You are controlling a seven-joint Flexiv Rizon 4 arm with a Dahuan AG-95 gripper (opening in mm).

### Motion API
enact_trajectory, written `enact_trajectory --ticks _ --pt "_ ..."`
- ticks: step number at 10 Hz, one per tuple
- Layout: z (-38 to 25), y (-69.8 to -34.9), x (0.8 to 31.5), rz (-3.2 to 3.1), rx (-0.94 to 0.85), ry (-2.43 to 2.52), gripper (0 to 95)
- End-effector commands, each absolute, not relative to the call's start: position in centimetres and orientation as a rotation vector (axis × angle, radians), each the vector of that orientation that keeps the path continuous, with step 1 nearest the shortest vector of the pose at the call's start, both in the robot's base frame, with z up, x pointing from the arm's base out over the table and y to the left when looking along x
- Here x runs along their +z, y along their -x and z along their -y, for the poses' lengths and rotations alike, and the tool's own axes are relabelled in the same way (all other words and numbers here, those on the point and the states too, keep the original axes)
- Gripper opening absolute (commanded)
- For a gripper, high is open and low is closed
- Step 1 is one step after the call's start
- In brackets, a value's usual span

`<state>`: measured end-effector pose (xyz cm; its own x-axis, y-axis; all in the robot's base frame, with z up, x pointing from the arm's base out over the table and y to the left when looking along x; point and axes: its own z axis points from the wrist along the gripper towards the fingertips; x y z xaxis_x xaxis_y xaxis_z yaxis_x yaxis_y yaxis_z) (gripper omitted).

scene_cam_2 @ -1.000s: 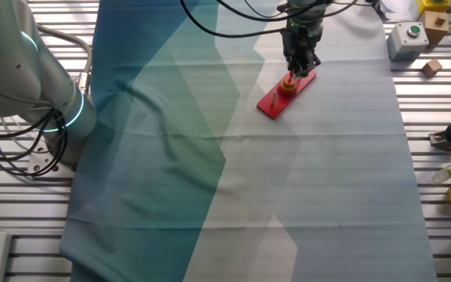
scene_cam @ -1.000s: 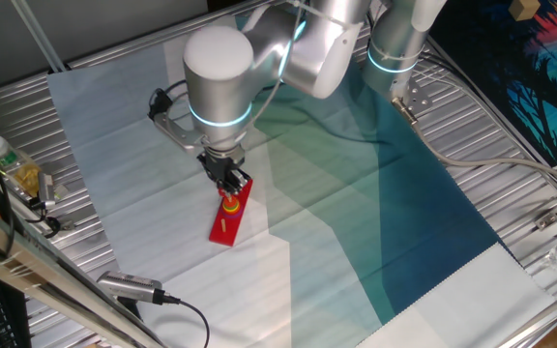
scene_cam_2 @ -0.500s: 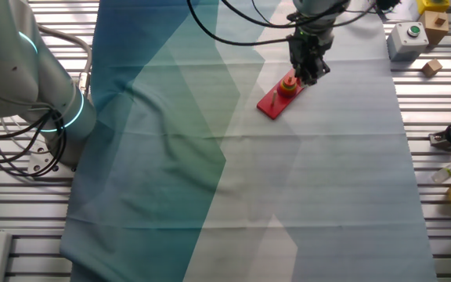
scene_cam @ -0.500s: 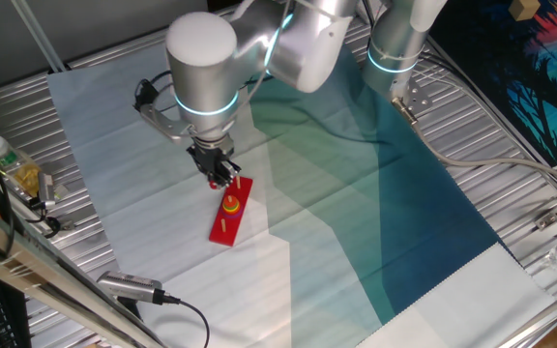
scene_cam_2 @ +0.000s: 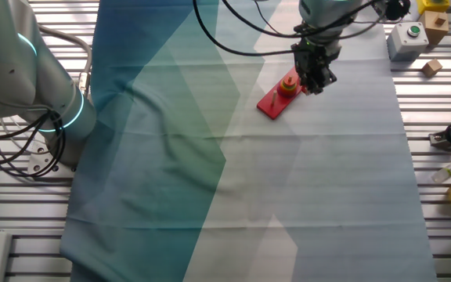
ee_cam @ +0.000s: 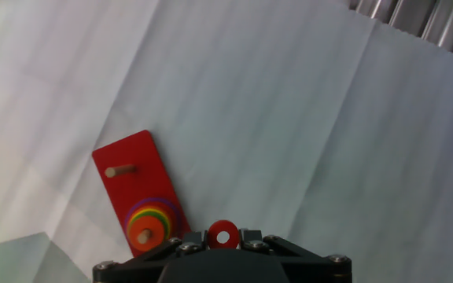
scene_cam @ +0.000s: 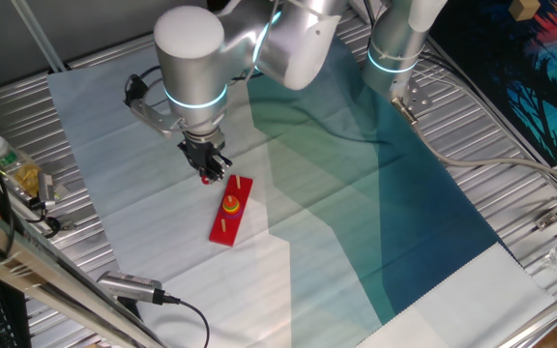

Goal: Take out one Hanoi block and throw it aside

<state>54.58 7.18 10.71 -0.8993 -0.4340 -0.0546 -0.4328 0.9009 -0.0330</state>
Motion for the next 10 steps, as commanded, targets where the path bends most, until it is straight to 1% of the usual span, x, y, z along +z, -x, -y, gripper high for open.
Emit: enact_trajectory --ticks 1,10 --pt "-6.6 -54.8 10.8 -3.001 -0.027 0.706 0.0" --pt "-5.1 -55.3 10.8 -2.993 -0.018 0.742 0.0"
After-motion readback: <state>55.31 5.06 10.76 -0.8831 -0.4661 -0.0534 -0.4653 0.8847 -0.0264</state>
